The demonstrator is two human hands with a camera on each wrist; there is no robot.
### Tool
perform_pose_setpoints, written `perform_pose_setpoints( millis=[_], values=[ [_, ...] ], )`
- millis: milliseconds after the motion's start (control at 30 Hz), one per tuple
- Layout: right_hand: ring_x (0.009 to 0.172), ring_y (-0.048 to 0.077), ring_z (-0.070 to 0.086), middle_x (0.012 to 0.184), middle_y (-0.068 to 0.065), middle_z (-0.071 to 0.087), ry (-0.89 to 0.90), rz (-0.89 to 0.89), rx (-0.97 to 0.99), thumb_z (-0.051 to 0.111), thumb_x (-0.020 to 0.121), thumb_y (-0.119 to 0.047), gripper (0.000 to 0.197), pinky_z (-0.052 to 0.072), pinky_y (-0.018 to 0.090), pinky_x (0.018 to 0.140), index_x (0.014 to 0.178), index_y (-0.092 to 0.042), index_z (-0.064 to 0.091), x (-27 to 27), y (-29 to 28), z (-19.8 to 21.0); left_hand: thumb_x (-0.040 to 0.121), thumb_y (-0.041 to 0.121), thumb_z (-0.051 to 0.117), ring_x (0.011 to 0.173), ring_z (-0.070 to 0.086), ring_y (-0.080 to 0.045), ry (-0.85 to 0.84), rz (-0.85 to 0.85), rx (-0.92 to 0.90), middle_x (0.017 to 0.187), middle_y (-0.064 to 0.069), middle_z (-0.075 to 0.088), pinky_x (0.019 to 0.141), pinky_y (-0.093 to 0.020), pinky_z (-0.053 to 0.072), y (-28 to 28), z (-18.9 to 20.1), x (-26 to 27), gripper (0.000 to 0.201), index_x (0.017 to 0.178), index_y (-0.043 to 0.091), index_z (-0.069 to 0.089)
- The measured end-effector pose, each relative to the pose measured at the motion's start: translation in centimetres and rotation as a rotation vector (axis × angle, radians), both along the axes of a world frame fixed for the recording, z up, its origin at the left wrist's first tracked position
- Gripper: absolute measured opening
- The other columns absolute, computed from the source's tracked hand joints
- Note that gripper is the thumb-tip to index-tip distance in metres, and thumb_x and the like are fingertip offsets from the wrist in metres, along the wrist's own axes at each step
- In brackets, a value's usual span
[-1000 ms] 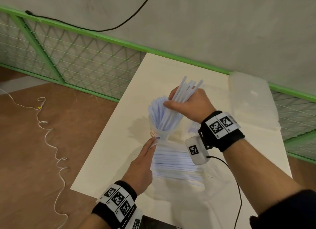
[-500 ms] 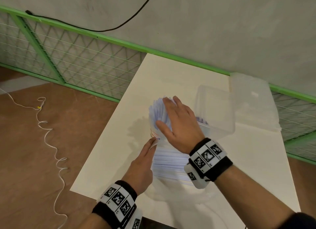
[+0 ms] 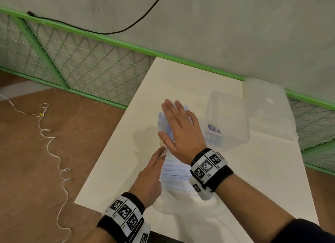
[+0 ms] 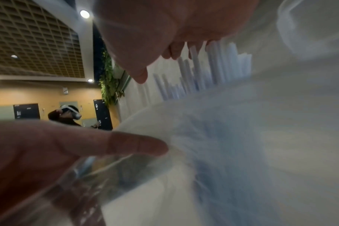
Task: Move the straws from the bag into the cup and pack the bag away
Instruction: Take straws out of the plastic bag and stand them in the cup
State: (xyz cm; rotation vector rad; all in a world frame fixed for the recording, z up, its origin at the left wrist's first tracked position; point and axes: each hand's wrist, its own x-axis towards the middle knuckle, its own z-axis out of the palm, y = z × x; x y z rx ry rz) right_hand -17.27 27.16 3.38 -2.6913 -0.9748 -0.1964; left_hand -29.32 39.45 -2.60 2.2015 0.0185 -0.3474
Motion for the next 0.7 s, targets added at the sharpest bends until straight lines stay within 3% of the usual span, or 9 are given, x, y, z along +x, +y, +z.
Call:
perform_pose_setpoints(
  millis=[100, 167, 300, 433, 567, 700],
  values=[
    [0.148, 0.023, 0.023, 0.156, -0.007, 0.036, -0.040, 0.030, -0.097, 0.038, 0.100, -0.045, 0.053, 0.024, 0.051, 0.113, 0.147, -0.021, 0.041, 0.3, 0.5, -0.5, 0.078, -0.016, 0.038, 0.122, 0.050, -0.012, -0.002, 0.006, 0.002, 0.156, 0.031, -0.006, 0.092, -0.015, 0.043, -0.1, 0.0, 0.0, 0.095, 0.154, 0.034, 0.012],
    [0.149, 0.023, 0.019, 0.158, -0.008, 0.031, -0.068, 0.014, -0.083, 0.036, 0.100, -0.049, 0.054, 0.021, 0.051, 0.114, 0.148, -0.024, 0.040, 0.8, 0.3, -0.2, 0.078, -0.017, 0.038, 0.122, 0.050, -0.012, -0.012, 0.004, 0.001, 0.156, 0.030, -0.005, 0.091, -0.015, 0.043, 0.0, 0.0, 0.0, 0.094, 0.153, 0.033, 0.014],
    [0.151, 0.023, 0.009, 0.163, -0.010, 0.015, -0.098, -0.030, -0.045, 0.033, 0.099, -0.054, 0.058, 0.013, 0.050, 0.115, 0.154, -0.035, 0.022, 0.7, 0.0, 0.6, 0.078, -0.017, 0.039, 0.121, 0.051, -0.013, -0.012, 0.002, -0.008, 0.156, 0.031, -0.005, 0.093, -0.016, 0.044, 0.1, -0.3, -0.2, 0.096, 0.153, 0.037, 0.012],
    [0.150, 0.026, 0.013, 0.160, -0.011, 0.024, -0.124, 0.038, -0.182, 0.032, 0.100, -0.053, 0.050, 0.020, 0.060, 0.109, 0.147, -0.037, 0.038, 0.3, 0.4, -0.1, 0.077, -0.016, 0.038, 0.121, 0.051, -0.013, -0.005, 0.014, -0.020, 0.154, 0.034, -0.006, 0.092, -0.018, 0.044, 0.1, -0.1, 0.0, 0.097, 0.153, 0.038, 0.011],
    [0.151, 0.026, -0.001, 0.163, -0.013, 0.008, -0.084, -0.127, -0.062, 0.033, 0.089, -0.073, 0.069, 0.013, 0.055, 0.113, 0.150, -0.040, 0.026, 0.6, -0.4, 0.7, 0.077, -0.016, 0.038, 0.119, 0.052, -0.010, -0.005, 0.018, -0.020, 0.154, 0.035, -0.006, 0.093, -0.020, 0.046, 0.2, 0.1, 0.0, 0.096, 0.151, 0.041, 0.012],
    [0.148, 0.039, 0.000, 0.163, -0.012, -0.004, 0.058, -0.231, -0.099, 0.036, 0.074, -0.089, 0.095, 0.019, 0.058, 0.113, 0.152, -0.040, 0.015, 1.6, -0.4, 0.4, 0.076, -0.018, 0.038, 0.123, 0.049, -0.009, -0.011, 0.004, -0.037, 0.152, 0.038, -0.007, 0.095, -0.020, 0.046, 0.4, -0.1, -0.2, 0.103, 0.146, 0.050, 0.005]
  ],
)
